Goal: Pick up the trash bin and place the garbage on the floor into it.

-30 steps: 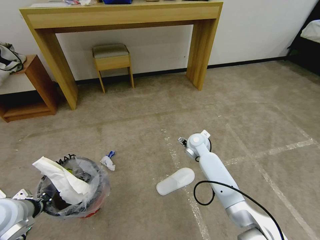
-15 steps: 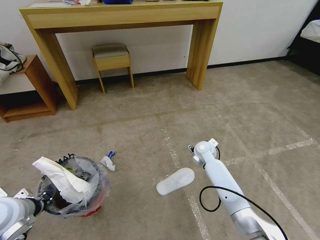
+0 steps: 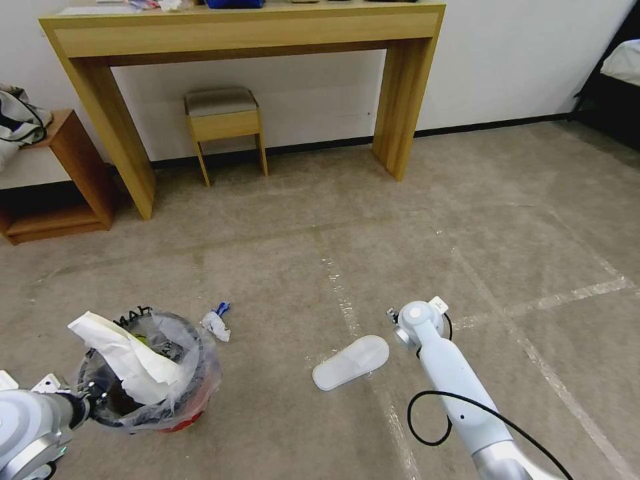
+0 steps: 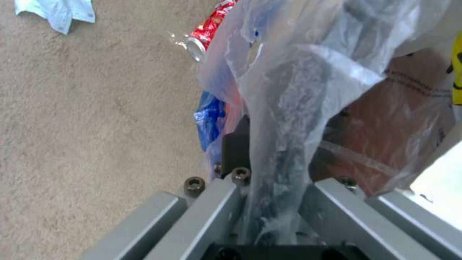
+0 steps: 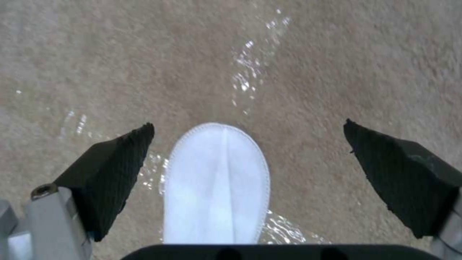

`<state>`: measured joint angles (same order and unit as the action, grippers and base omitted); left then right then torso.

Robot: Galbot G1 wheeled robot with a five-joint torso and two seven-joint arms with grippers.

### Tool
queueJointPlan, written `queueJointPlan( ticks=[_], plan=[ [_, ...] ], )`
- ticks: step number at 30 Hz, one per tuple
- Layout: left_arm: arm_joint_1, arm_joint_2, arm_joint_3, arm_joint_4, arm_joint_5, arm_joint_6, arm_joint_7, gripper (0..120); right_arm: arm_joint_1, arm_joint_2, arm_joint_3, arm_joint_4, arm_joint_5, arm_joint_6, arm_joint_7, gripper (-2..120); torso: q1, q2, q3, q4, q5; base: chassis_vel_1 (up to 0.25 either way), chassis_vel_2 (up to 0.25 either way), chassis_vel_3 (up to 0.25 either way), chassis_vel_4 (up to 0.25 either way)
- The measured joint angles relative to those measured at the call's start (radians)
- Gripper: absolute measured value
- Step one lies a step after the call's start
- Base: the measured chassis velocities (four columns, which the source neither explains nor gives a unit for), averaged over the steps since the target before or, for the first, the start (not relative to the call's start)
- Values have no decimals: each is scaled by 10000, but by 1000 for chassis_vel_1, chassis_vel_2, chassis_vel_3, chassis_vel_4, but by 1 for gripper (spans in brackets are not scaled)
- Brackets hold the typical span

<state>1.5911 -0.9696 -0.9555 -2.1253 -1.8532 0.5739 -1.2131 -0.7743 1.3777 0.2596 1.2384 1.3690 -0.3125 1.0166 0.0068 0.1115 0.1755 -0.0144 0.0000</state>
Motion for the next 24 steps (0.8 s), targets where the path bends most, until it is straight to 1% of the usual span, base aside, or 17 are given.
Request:
queueJointPlan(
  ticks=[11, 17, 24],
  plan=[
    [-10, 14, 4, 67, 11, 12, 27, 0, -260, 133, -16, 110, 343, -19, -12, 100, 1, 0, 0, 2, 0, 0, 0, 0, 0],
    [-34, -21, 159, 96, 128, 7, 33, 0, -326, 244, -66, 222, 414, -22, 12, 100, 1, 0, 0, 2, 0, 0, 0, 0, 0],
    [17, -41, 93, 67, 124, -4, 22, 0, -264, 213, -194, 98, 415, -17, 228, 100, 1, 0, 0, 2, 0, 0, 0, 0, 0]
  ],
)
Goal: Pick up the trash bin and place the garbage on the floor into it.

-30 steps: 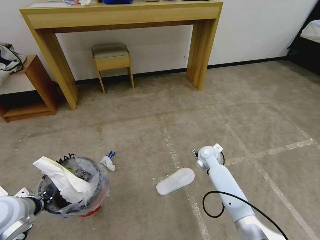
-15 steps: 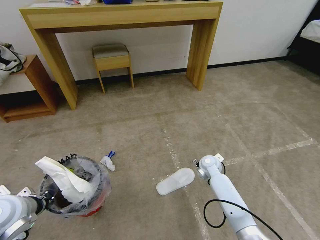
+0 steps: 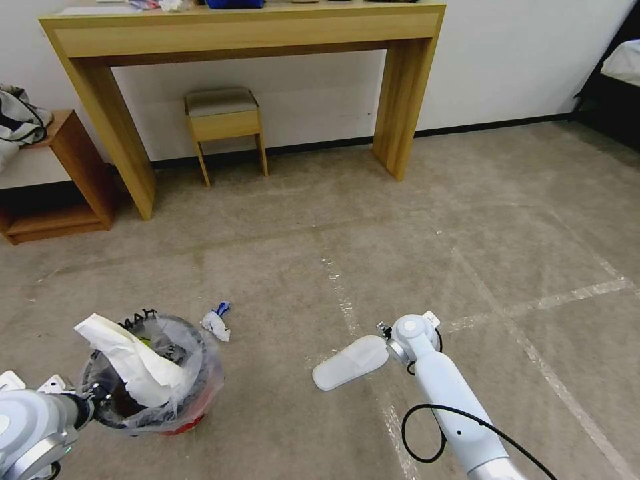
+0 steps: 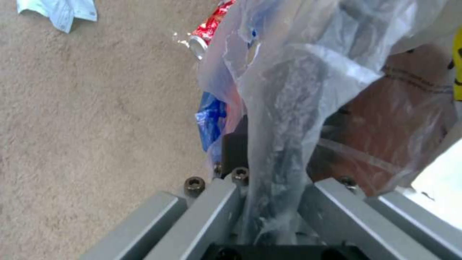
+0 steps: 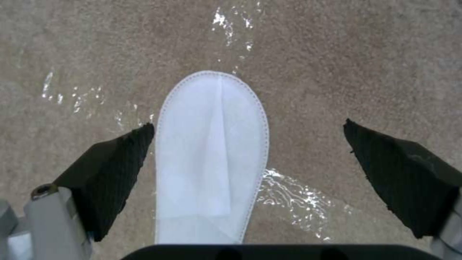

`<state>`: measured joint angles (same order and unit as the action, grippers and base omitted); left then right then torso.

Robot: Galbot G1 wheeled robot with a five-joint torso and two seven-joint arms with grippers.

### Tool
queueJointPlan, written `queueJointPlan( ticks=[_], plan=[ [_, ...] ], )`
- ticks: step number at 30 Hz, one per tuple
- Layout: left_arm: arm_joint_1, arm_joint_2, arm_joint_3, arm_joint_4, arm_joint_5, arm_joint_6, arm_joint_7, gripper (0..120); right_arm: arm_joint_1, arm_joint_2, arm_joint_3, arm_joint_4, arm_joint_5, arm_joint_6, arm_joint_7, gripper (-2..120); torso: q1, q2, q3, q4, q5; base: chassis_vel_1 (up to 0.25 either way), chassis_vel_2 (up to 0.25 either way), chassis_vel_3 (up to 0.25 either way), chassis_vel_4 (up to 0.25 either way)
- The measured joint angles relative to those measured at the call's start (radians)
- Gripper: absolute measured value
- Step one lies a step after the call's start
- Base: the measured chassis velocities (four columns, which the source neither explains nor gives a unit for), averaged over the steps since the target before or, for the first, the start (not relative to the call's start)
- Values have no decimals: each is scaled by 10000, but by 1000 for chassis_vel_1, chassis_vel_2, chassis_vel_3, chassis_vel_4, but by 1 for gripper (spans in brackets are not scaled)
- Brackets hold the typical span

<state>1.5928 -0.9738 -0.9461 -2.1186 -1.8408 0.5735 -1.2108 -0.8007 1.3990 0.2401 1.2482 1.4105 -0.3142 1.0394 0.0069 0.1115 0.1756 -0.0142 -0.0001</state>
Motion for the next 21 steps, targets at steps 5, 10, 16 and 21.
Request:
queueJointPlan(
  ticks=[5, 10, 16, 21],
  plan=[
    [11, -28, 16, 36, 56, 13, 12, 0, -157, -19, -108, 34, -18, -50, 94, 100, 0, 0, 0, 0, 0, 0, 0, 0, 0],
    [-67, -38, 132, 68, 107, 14, 19, 0, -488, 52, -310, 122, 21, -232, 39, 100, 0, 0, 0, -2, 0, 0, 0, 0, 0],
    [-23, -55, 172, 69, 174, 13, 23, 0, -630, 385, -392, -34, -37, -249, 7, 100, 0, 0, 0, -1, 1, 0, 0, 0, 0],
    [27, -106, 173, 54, 225, 13, 37, 0, -602, 573, -400, -9, -52, -203, 5, 100, 0, 0, 0, -1, 1, 0, 0, 0, 0]
  ],
)
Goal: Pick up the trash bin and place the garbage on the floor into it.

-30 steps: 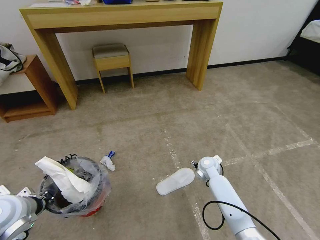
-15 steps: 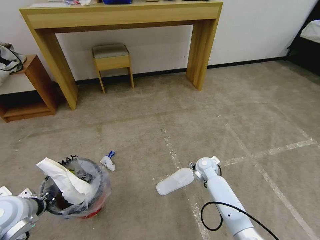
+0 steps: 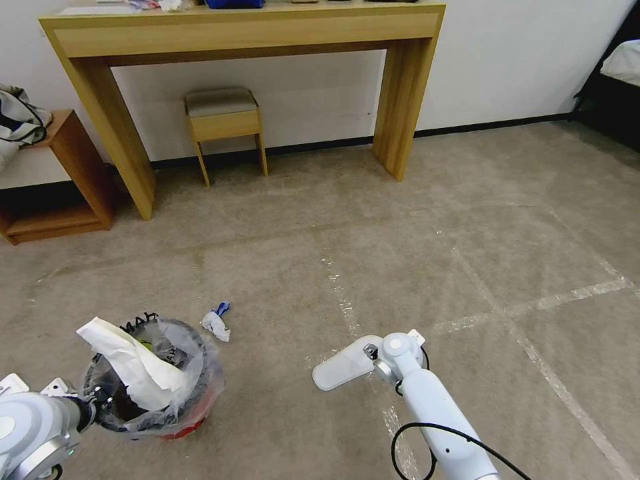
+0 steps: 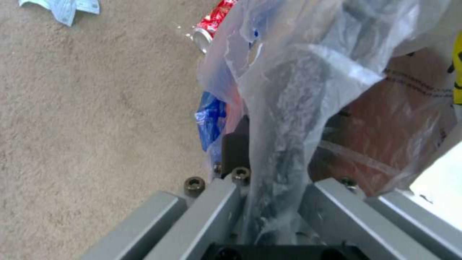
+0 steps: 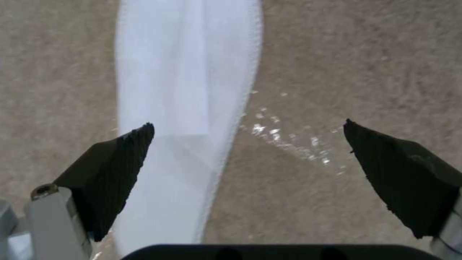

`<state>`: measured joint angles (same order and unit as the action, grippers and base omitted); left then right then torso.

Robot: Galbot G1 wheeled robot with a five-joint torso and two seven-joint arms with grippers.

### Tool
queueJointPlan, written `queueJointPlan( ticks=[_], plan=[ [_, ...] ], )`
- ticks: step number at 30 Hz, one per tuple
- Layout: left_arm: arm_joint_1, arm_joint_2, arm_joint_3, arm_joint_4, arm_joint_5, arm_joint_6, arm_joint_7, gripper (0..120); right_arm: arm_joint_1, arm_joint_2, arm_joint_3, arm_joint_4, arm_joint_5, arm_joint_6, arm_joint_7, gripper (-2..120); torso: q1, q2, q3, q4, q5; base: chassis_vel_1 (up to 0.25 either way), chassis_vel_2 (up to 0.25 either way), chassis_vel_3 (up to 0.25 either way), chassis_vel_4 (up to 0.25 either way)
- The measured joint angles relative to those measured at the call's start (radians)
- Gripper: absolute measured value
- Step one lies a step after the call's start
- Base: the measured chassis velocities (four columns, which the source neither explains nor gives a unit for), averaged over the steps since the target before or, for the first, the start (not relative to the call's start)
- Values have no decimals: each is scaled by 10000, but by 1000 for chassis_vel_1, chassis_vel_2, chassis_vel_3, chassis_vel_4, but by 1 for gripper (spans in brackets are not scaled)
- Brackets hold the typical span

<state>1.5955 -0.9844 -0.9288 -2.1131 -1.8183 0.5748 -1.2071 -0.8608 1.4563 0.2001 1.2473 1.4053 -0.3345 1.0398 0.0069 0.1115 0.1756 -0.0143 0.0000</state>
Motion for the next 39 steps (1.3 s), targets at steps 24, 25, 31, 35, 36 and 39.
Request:
queueJointPlan(
  ticks=[24, 25, 31, 35, 36, 39],
  plan=[
    [-25, -17, 10, 58, 47, -1, 65, 0, 345, 514, 162, -968, -657, 264, -566, 100, 0, 0, 0, 1, 0, 0, 0, 0, 0],
    [-25, -17, 10, 58, 47, -1, 65, 0, 345, 514, 162, -968, -657, 264, -566, 100, 0, 0, 0, 1, 0, 0, 0, 0, 0],
    [-121, 2, 84, 164, 47, 0, 74, 0, 320, 442, 155, -995, -535, 101, -864, 100, 0, 1, 0, -1, -1, 0, 0, 0, 0],
    [-159, 36, 119, 227, 49, -1, 80, 0, 417, 558, 149, -1210, -505, 21, -1006, 100, 0, 0, 0, 0, 0, 0, 0, 0, 0],
    [-177, 47, 131, 246, 49, -1, 83, 0, 459, 610, 143, -1306, -511, 9, -1059, 100, 0, 0, 0, 0, 0, 0, 0, 0, 0],
    [-204, 56, 149, 276, 49, 0, 85, 0, 529, 698, 135, -1415, -505, -50, -1165, 100, 0, 0, 0, 0, 0, 0, 0, 0, 0]
  ],
)
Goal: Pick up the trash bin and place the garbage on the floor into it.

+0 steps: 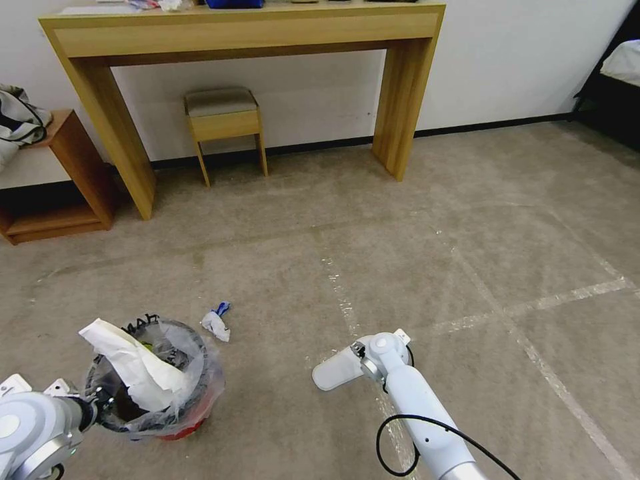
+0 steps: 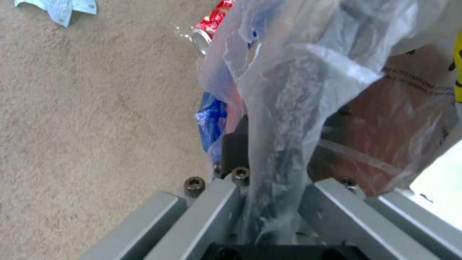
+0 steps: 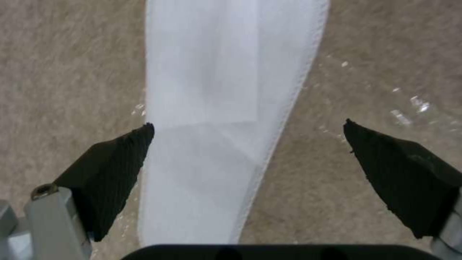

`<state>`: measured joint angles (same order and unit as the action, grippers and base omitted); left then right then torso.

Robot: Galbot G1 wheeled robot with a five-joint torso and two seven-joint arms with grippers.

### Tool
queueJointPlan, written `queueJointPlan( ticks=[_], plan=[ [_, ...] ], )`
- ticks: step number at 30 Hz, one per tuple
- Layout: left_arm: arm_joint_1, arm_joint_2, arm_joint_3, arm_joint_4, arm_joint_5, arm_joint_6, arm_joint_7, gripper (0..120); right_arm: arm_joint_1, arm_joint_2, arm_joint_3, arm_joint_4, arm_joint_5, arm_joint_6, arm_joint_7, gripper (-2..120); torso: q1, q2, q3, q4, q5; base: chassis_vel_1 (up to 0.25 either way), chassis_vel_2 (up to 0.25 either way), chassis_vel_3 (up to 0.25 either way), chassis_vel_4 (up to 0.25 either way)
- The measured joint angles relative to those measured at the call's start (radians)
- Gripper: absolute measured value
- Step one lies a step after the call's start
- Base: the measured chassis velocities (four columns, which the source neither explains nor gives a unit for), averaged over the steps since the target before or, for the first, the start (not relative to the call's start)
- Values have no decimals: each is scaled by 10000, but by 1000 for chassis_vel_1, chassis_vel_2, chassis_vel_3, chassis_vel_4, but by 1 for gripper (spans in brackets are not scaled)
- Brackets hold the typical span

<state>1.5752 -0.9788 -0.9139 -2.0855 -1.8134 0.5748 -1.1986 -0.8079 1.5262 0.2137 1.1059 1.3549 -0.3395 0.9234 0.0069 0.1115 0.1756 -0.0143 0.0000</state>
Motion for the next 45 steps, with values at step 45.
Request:
queueJointPlan(
  ticks=[45],
  plan=[
    [-156, -97, 212, 170, 199, -21, 34, 0, 1488, -94, 69, -2230, -463, 298, -1704, 100, 0, 0, 0, 0, 1, 0, 0, 0, 0]
  ],
)
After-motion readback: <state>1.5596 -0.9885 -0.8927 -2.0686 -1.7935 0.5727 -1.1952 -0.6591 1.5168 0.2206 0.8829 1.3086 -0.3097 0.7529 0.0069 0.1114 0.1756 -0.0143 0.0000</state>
